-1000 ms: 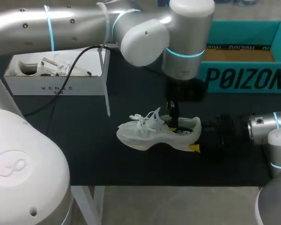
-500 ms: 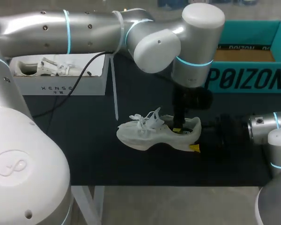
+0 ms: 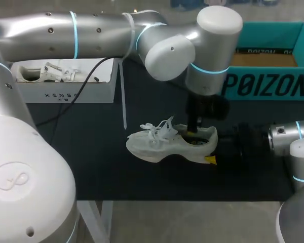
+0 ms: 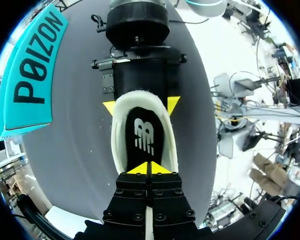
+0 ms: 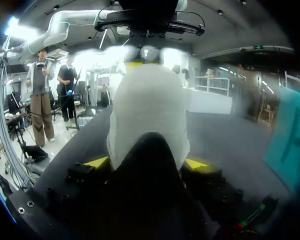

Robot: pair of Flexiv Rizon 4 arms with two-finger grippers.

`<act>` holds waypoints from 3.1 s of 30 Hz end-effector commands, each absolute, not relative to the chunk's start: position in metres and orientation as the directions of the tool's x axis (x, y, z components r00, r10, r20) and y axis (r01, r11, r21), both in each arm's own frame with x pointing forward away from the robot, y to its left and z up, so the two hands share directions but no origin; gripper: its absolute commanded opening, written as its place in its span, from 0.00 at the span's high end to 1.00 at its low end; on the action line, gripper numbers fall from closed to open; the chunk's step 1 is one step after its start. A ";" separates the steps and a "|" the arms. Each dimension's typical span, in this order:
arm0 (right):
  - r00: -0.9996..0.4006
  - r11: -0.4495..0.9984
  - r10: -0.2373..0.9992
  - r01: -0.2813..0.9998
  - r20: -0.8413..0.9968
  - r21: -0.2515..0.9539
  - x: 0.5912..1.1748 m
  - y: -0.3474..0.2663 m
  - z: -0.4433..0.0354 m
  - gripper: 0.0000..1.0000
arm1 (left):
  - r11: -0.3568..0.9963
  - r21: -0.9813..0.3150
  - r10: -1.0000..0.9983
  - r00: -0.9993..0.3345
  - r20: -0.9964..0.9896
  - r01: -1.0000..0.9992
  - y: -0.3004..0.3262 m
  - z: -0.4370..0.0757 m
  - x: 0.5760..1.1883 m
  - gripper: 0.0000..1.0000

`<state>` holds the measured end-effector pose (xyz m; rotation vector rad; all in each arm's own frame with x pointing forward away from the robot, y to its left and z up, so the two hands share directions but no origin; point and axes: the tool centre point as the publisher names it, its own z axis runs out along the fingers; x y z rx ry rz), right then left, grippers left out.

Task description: Take the shoe out of the shoebox, open the shoe tongue, remove and reinsert the insole, then place the shoe into the shoebox

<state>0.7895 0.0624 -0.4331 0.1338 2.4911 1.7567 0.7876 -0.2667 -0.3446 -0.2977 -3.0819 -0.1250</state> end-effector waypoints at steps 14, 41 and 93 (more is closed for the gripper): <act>-0.992 0.337 0.125 0.021 -0.022 0.941 0.790 0.064 -0.435 1.00 | 0.956 0.132 0.254 -0.964 0.078 0.262 -0.263 -0.382 0.770 1.00; -0.992 0.337 0.125 0.021 -0.022 0.941 0.790 0.064 -0.435 1.00 | 0.954 0.167 0.245 -0.968 0.046 0.250 -0.254 -0.390 0.751 0.29; -0.992 0.337 0.125 0.021 -0.022 0.941 0.790 0.064 -0.435 1.00 | 0.985 0.129 0.135 -0.974 -0.184 0.112 -0.258 -0.407 0.770 1.00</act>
